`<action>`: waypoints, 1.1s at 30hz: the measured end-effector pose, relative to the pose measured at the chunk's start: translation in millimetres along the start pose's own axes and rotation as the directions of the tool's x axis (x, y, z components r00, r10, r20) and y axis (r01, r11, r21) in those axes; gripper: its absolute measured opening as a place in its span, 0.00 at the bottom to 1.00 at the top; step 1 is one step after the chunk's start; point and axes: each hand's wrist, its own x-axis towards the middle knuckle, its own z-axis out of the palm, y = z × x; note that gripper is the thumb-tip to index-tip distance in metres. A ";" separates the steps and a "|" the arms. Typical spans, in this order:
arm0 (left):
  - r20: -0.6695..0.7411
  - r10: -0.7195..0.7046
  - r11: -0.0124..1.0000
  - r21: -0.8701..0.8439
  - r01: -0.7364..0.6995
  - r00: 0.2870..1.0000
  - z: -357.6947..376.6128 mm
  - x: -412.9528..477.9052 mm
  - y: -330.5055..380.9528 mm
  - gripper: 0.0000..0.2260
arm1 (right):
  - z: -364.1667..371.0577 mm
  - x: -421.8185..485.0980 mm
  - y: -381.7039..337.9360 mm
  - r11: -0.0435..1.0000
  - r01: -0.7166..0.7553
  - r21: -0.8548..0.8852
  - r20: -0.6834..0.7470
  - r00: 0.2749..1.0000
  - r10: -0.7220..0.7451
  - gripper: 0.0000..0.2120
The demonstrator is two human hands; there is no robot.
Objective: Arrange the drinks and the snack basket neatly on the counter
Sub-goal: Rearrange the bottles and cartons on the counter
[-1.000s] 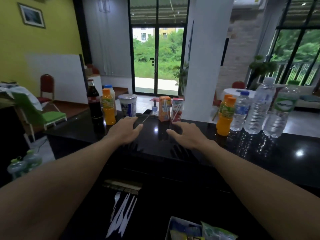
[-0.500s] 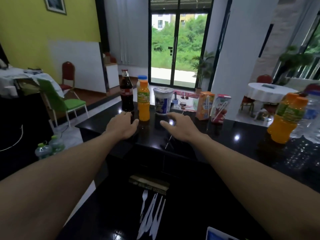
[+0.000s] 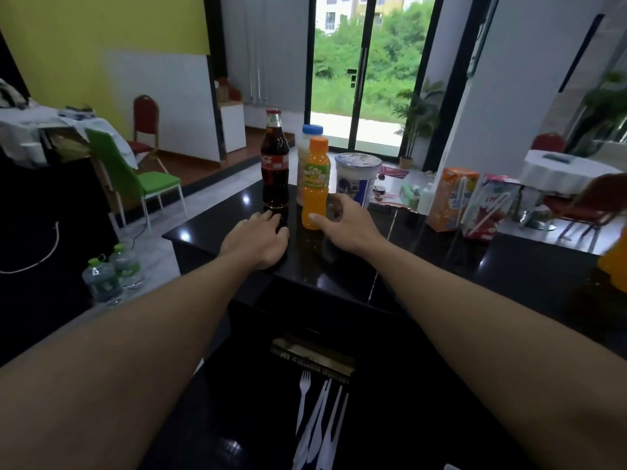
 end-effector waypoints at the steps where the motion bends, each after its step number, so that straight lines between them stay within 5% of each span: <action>1: 0.014 0.005 1.000 0.026 -0.006 1.000 -0.1 0.3 0.2 0.26 | 4.2 3.1 -0.4 1.000 -0.001 0.007 0.002 1.000 0.001 0.32; 17: 0.106 0.015 0.996 0.090 -0.024 0.994 -5.0 -1.6 4.3 0.25 | -6.2 -2.4 4.0 1.000 -0.013 -0.028 -0.005 1.000 0.013 0.22; 33: 0.160 0.179 0.975 -0.163 -0.153 0.971 -7.1 -15.6 105.4 0.20 | -94.5 -80.2 51.0 0.984 -0.078 -0.159 -0.150 0.987 0.054 0.21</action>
